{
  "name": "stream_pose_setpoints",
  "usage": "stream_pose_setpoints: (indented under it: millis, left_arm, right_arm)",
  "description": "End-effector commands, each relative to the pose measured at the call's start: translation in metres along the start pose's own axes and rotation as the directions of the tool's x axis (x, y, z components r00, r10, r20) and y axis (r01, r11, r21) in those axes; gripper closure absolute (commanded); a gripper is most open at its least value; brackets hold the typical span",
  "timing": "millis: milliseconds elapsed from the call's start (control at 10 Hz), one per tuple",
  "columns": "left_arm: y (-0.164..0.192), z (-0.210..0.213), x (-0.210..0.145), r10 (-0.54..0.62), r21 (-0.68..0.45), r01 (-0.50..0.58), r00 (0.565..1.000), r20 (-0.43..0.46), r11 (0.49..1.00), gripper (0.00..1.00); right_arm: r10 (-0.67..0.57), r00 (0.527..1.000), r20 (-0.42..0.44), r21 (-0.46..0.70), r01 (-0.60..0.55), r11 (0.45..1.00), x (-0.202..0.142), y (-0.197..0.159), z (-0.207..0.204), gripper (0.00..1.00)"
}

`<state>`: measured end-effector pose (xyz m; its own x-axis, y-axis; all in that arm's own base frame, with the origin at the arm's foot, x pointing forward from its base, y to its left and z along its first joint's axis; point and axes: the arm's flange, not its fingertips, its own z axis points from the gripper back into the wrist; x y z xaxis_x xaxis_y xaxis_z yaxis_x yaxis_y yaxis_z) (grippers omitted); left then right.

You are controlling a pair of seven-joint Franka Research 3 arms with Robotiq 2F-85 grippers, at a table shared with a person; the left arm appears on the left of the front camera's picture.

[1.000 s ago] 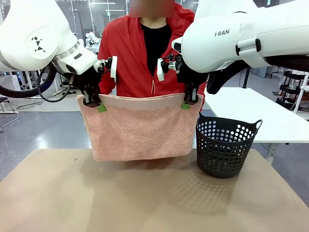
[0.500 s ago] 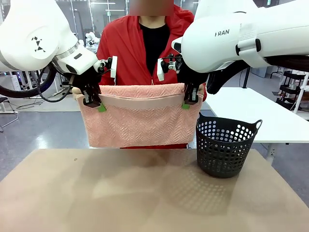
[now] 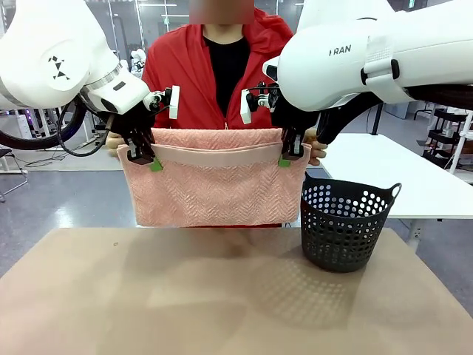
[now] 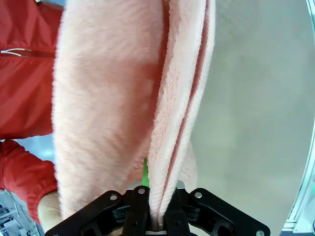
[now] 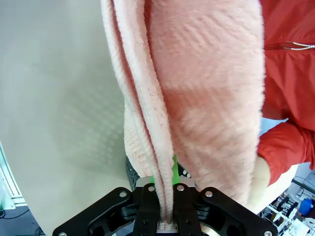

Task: Fold the towel.
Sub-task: Release the end of the 100 cm Hotel Towel you were holding.

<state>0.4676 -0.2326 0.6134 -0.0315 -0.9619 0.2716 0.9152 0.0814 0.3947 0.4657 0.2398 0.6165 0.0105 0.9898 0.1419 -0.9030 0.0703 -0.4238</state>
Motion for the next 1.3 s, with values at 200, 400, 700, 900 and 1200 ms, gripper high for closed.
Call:
stream_pose_setpoints:
  millis: [200, 400, 700, 900, 1200]
  left_arm:
    - [0.0012, 0.0018, -0.0017, -0.007, 0.007, 0.007, 1.0, -0.005, 1.0, 1.0]
    - [0.0012, 0.0018, -0.0017, -0.007, 0.007, 0.007, 1.0, -0.005, 1.0, 1.0]
    - [0.0012, 0.0018, -0.0017, -0.007, 0.007, 0.007, 1.0, -0.005, 1.0, 1.0]
    - [0.0012, 0.0018, -0.0017, -0.007, 0.007, 0.007, 1.0, -0.005, 1.0, 1.0]
    - [-0.0004, 0.0, 0.0007, -0.001, 0.0, 0.001, 1.0, 0.0, 1.0, 0.56]
  right_arm:
    - [0.002, 1.0, -0.003, -0.007, -0.002, 1.0, -0.0029, -0.0008, 0.0019, 1.0]
    - [0.002, 1.0, -0.003, -0.007, -0.002, 1.0, -0.0029, -0.0008, 0.0019, 1.0]
    - [0.002, 1.0, -0.003, -0.007, -0.002, 1.0, -0.0029, -0.0008, 0.0019, 1.0]
    - [0.002, 1.0, -0.003, -0.007, -0.002, 1.0, -0.0029, -0.0008, 0.0019, 1.0]
    - [0.0, 1.0, 0.0, 0.0, 0.0, 1.0, 0.0002, 0.0001, 0.0002, 0.68]
